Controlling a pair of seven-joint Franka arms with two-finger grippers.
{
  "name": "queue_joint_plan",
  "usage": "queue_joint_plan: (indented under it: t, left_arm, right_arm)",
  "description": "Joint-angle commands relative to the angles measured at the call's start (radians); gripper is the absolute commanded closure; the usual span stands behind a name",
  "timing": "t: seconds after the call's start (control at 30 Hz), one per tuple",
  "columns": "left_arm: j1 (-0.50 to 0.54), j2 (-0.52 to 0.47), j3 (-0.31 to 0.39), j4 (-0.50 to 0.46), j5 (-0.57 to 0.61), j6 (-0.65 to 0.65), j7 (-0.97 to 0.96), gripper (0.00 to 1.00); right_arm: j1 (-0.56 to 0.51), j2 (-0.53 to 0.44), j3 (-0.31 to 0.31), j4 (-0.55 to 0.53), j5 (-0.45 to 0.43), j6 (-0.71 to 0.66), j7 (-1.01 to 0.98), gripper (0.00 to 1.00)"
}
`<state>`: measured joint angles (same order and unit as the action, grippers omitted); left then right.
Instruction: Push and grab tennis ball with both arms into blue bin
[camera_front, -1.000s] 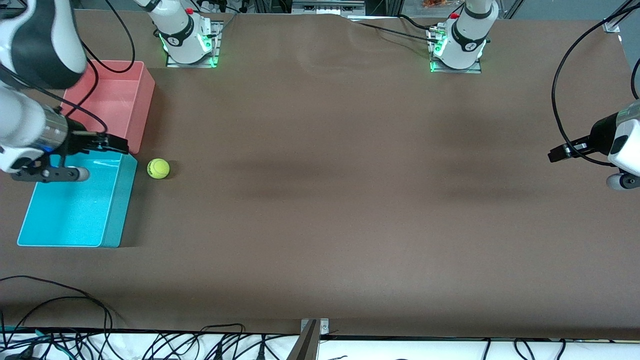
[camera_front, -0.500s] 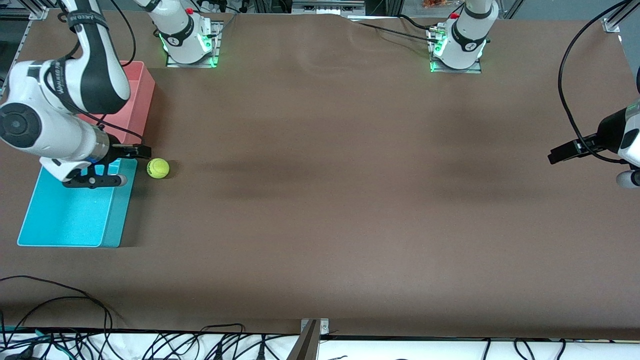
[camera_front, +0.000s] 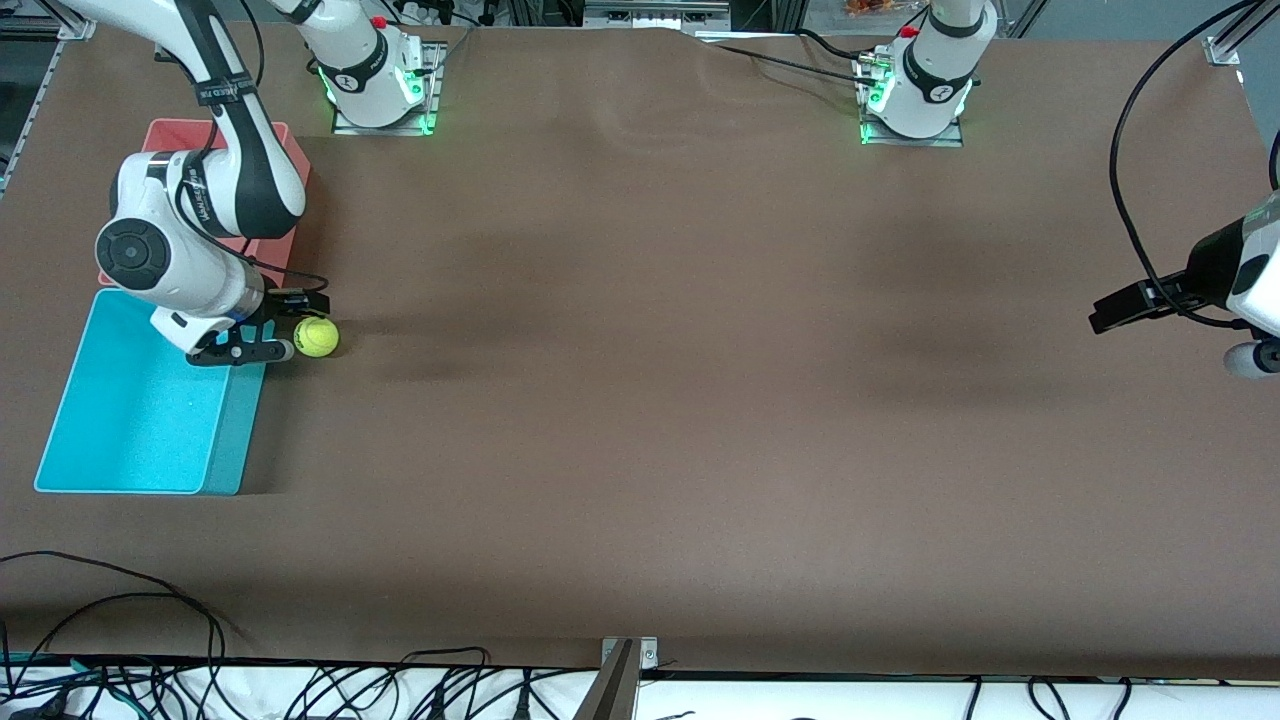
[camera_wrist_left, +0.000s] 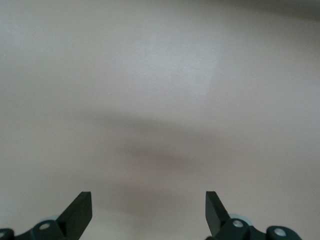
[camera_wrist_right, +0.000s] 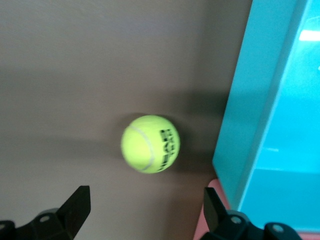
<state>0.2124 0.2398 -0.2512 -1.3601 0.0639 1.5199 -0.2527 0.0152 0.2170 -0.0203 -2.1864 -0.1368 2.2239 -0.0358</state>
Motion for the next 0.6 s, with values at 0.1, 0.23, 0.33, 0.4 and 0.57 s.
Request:
queue_joint_plan:
  t: [0.1,0.23,0.33,0.4,0.57]
  left_arm:
    - [-0.002,0.009,-0.01,0.027,-0.024,-0.001,0.035,0.0]
    - [0.002,0.009,-0.008,0.062,-0.03,-0.007,0.026,0.0]
    - [0.001,0.007,-0.008,0.078,-0.029,-0.012,0.027,0.0]
    - [0.001,0.007,-0.014,0.078,-0.019,-0.011,0.03,0.0]
    - [-0.01,-0.033,-0.026,0.038,-0.01,-0.01,0.029,0.0]
  right_arm:
    - [-0.001,-0.01,-0.026,-0.042,-0.014,0.071,-0.033,0.0]
    - [-0.001,-0.001,-0.024,-0.044,-0.007,0.086,-0.033,0.0]
    - [-0.001,0.018,-0.024,-0.047,-0.004,0.115,-0.03,0.0]
    - [0.0,0.035,-0.024,-0.047,-0.001,0.135,-0.032,0.0]
    - [0.0,0.077,-0.023,-0.053,-0.001,0.181,-0.03,0.0]
